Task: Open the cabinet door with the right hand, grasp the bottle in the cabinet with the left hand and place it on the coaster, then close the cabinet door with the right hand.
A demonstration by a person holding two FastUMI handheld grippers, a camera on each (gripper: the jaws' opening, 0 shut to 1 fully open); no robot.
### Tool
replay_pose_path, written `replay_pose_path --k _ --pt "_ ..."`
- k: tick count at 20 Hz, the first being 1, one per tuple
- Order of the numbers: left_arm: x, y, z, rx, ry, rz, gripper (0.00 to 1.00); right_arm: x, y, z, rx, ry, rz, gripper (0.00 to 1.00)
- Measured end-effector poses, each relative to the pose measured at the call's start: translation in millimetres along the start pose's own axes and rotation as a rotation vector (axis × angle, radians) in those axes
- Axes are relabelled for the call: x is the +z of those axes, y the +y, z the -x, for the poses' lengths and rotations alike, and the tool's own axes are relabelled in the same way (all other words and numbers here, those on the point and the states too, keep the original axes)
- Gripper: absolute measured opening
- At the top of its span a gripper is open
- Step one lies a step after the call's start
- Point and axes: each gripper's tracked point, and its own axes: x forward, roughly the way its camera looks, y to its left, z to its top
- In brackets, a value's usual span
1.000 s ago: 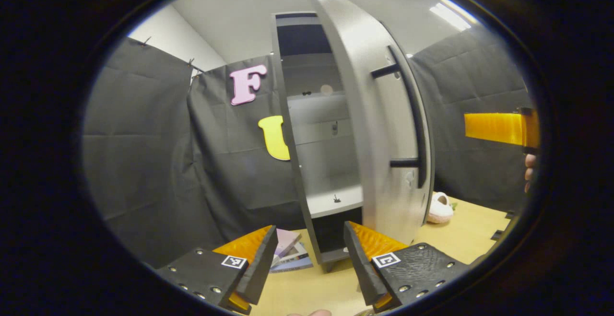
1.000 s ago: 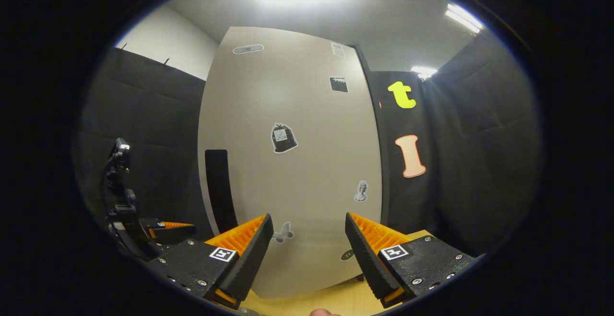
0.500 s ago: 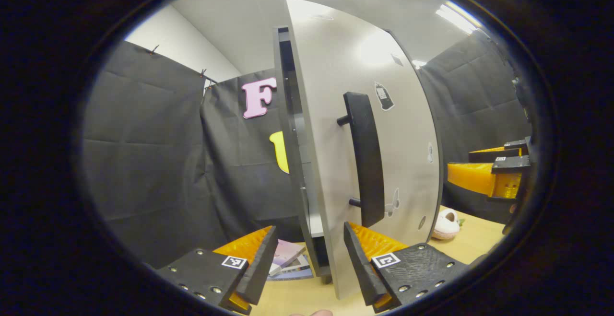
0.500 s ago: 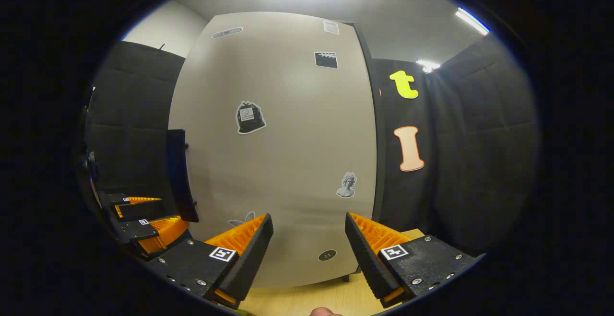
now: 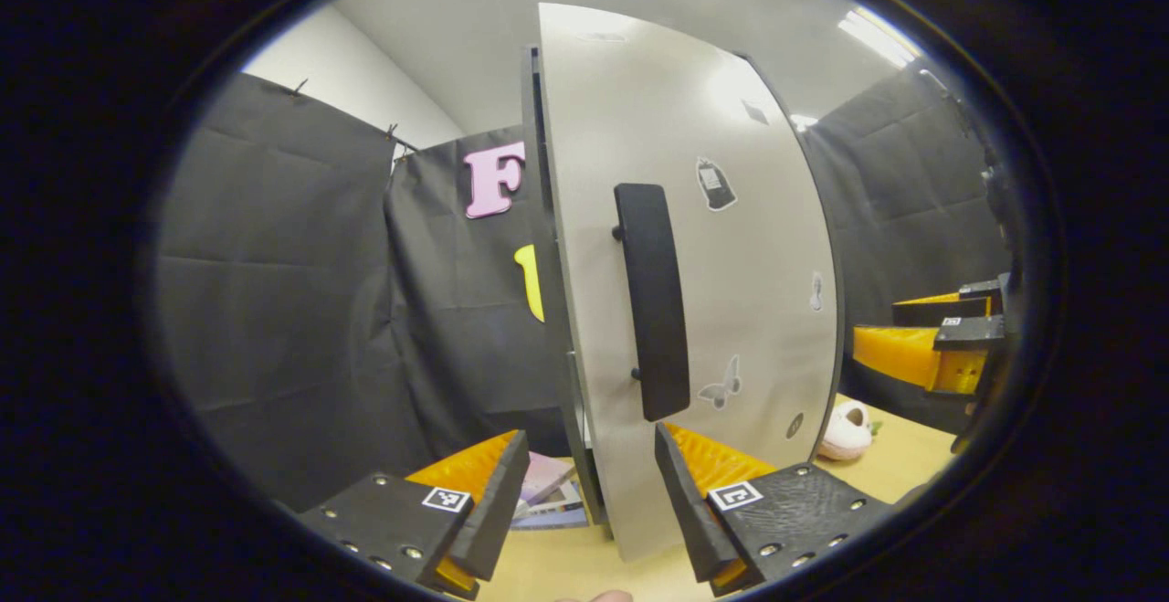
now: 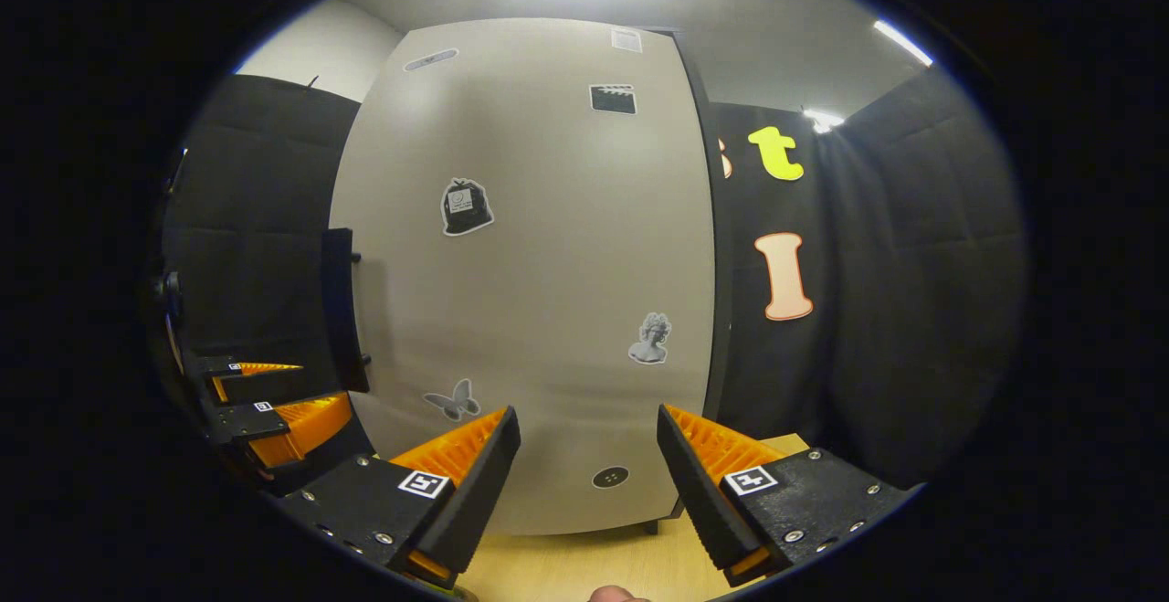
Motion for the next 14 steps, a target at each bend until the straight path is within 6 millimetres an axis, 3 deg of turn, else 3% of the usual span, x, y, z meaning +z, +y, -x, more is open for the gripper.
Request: replay_pose_path --k 1,7,9,11,14 --pt "3 -3 0 -0.005 -0.007 0.005 0.83 0 -1 1 -0.002 -0.001 0.004 0.92" --pt "8 -16 3 -0.025 -0.008 0.008 0.83 4 -12 7 -0.020 -0.008 -0.004 0.94" --pt "8 -16 5 -0.022 -0.004 0.019 0.75 4 -13 9 -0.027 -0.005 -0.011 0.94" --pt "9 -15 7 -0.019 -0.004 0.030 0.75 6 -12 11 -0.027 -0.009 -0.016 0.94" --pt "11 -14 9 -0.016 0.002 0.038 0.83 8 -10 14 -0.026 -0.011 -0.004 0.93"
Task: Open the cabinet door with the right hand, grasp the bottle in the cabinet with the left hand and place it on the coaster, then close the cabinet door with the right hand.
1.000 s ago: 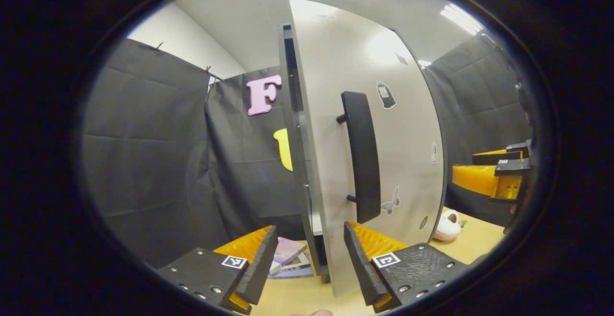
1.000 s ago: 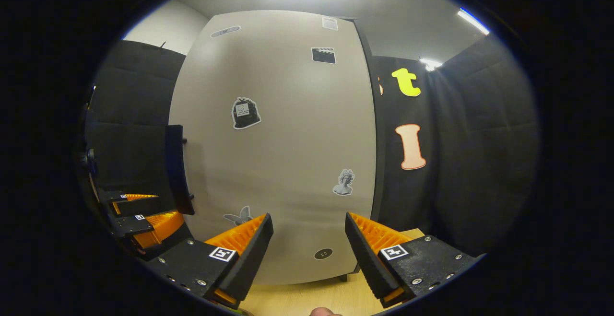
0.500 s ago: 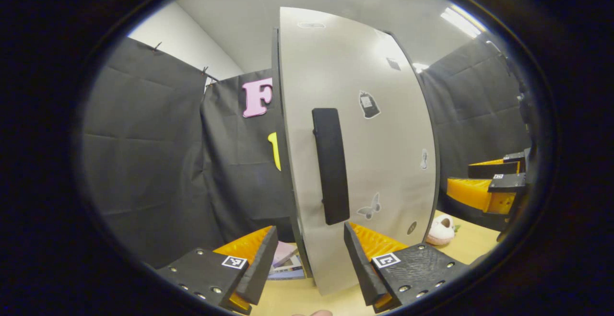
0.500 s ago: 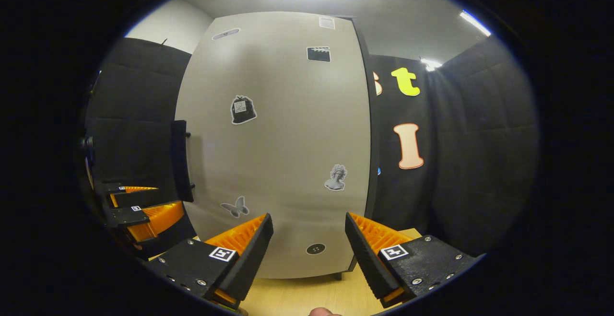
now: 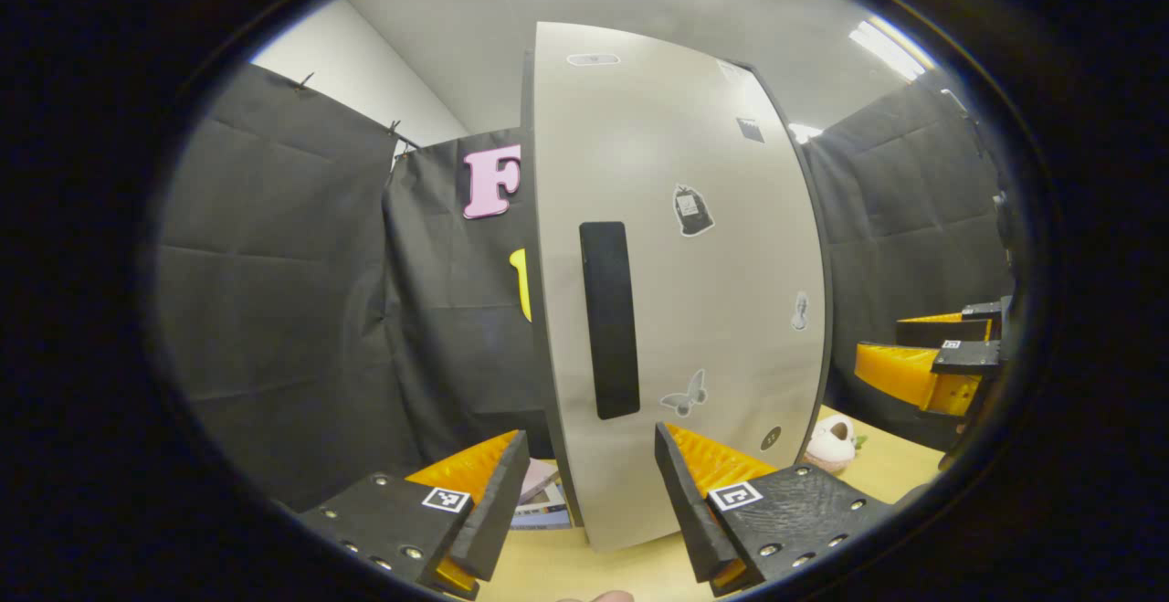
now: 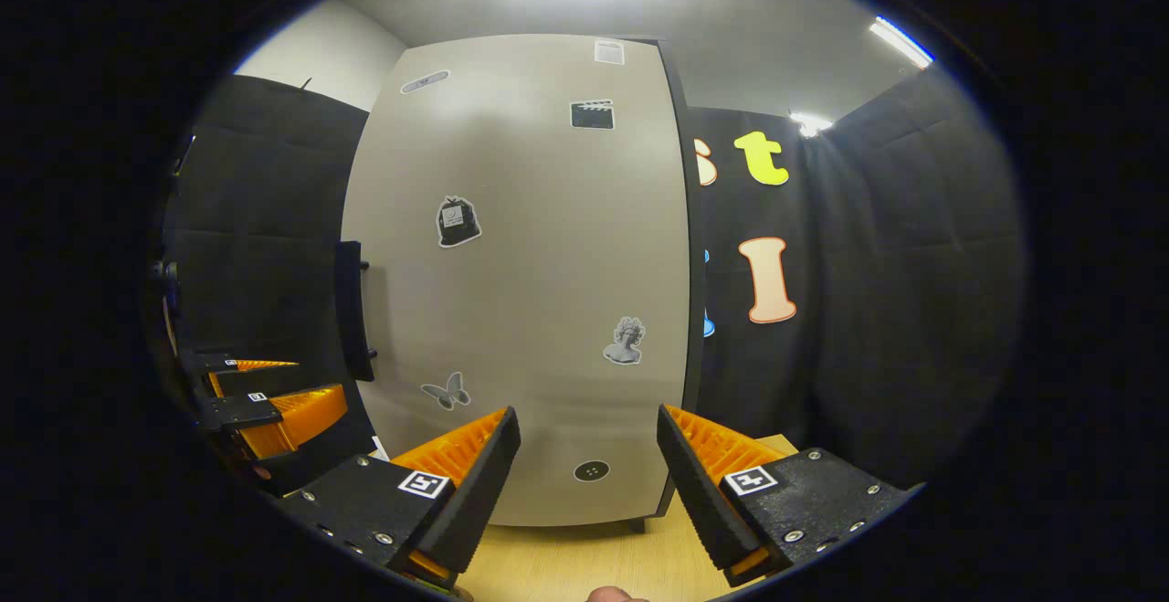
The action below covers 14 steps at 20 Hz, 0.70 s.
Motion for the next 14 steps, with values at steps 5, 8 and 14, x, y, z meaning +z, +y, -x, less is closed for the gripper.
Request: replay_pose_path --k 5,8,14 --pt "0.5 0.5 5.6 0.003 0.004 0.006 0.75 0.5 6.4 2.0 0.005 0.001 0.002 0.94" --pt "2.4 1.4 8.9 0.003 0.002 0.006 0.79 1.0 8.1 2.5 0.008 0.000 0.002 0.93" --pt "4.3 4.7 7.8 0.002 0.003 0.019 0.83 1.7 10.9 2.3 0.007 0.001 -0.007 0.93"
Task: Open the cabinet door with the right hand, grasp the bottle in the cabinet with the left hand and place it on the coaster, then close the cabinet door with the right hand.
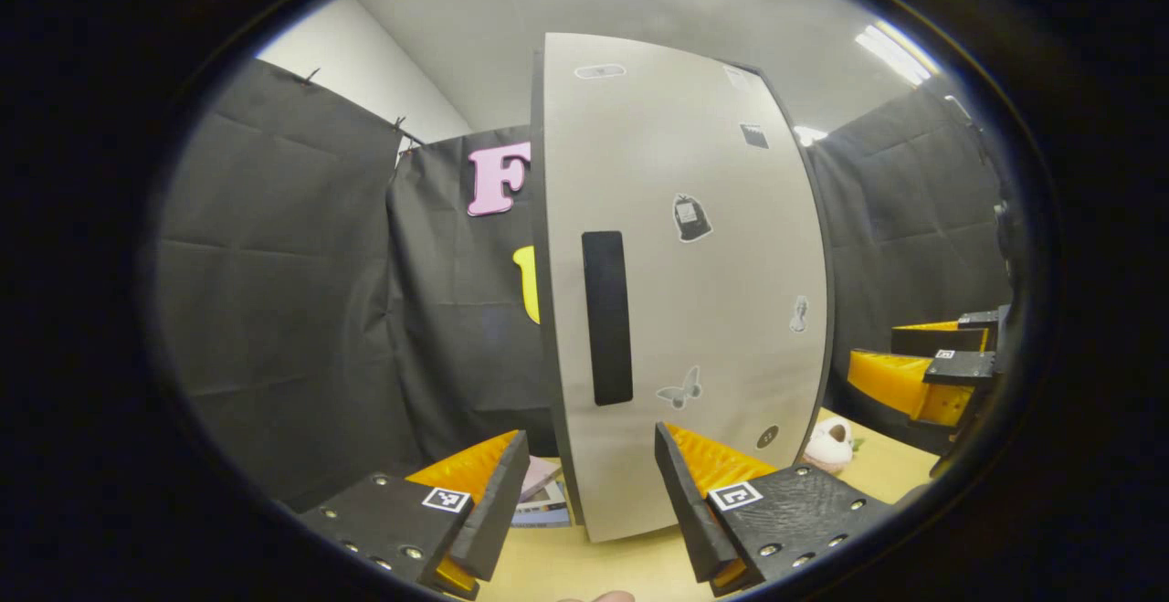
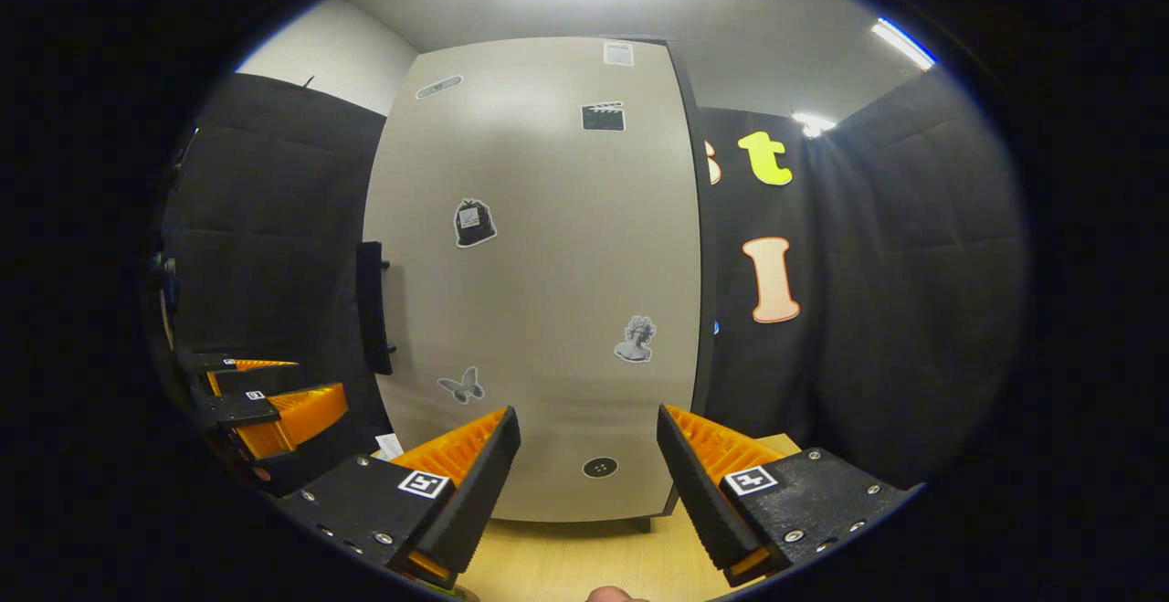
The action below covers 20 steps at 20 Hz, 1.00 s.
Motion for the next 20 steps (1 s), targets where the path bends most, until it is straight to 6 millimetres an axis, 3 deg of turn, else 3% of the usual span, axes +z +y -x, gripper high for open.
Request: replay_pose_path --k 6,13,14,15,17,20 --pt "6 2 3 0.003 0.000 0.002 0.79 3 5 -2 0.003 -0.011 0.003 0.93" --pt "7 3 10 0.001 0.009 0.003 0.79 0 9 -4 0.011 -0.018 0.021 0.92" --pt "7 4 11 0.003 0.012 0.004 0.83 0 9 -5 0.012 -0.017 0.020 0.94" --pt "6 4 12 0.004 0.015 0.006 0.79 -1 11 -6 0.013 -0.016 0.014 0.94" --pt "6 5 13 0.008 0.021 0.011 0.83 -1 14 -7 0.021 -0.014 0.010 0.94" --pt "6 7 19 0.012 0.025 0.016 0.79 -3 18 -9 0.037 -0.010 0.014 0.94"
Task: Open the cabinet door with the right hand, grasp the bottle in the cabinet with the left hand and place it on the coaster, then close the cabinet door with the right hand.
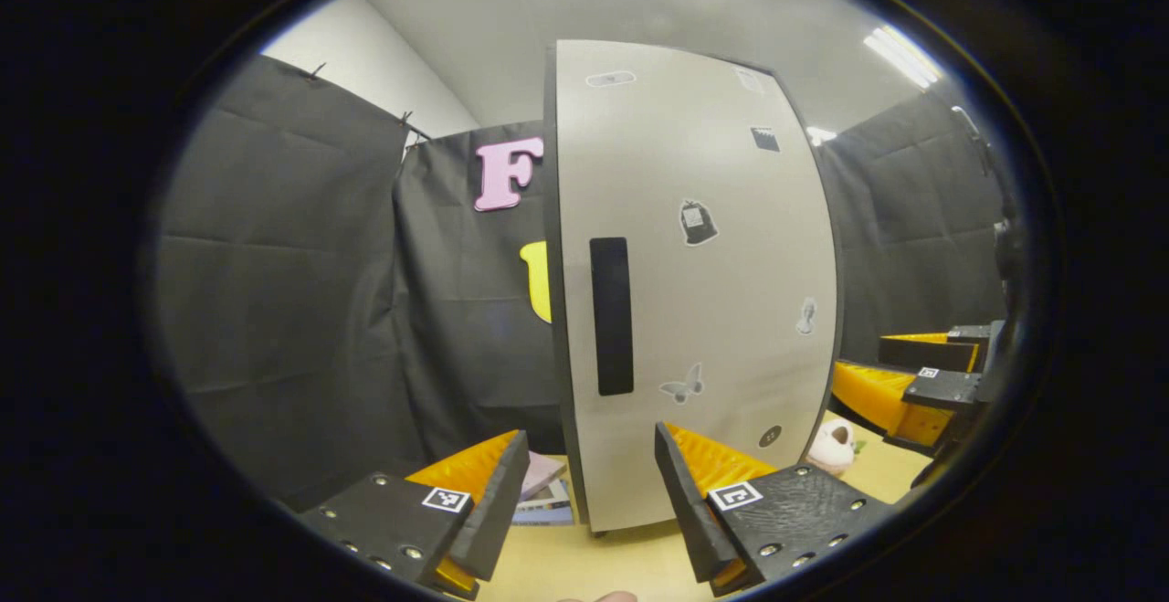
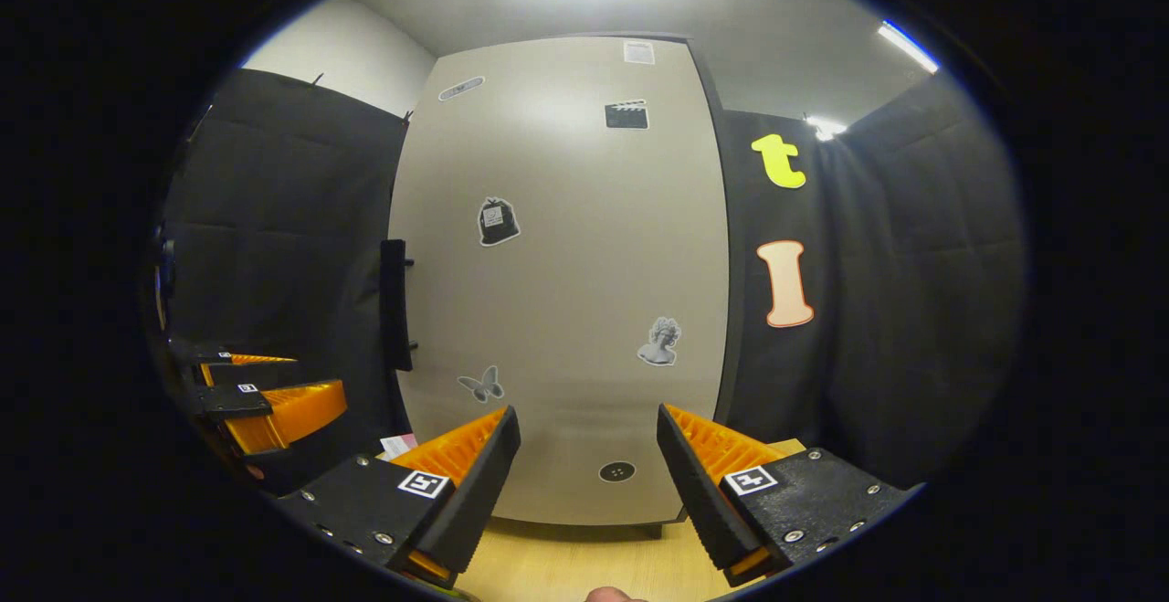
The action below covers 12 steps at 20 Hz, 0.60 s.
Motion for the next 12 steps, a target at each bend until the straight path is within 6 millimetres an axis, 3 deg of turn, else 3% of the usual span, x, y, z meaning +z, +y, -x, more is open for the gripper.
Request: replay_pose_path --k 9,12 --pt "5.4 6.6 11.3 0.023 -0.009 0.002 0.83 0.9 1.1 -2.5 0.000 -0.008 -0.009 0.92" --pt "7.4 6.5 12.5 0.017 -0.011 0.000 0.77 -0.4 -0.8 -2.0 -0.005 -0.007 -0.015 0.94"
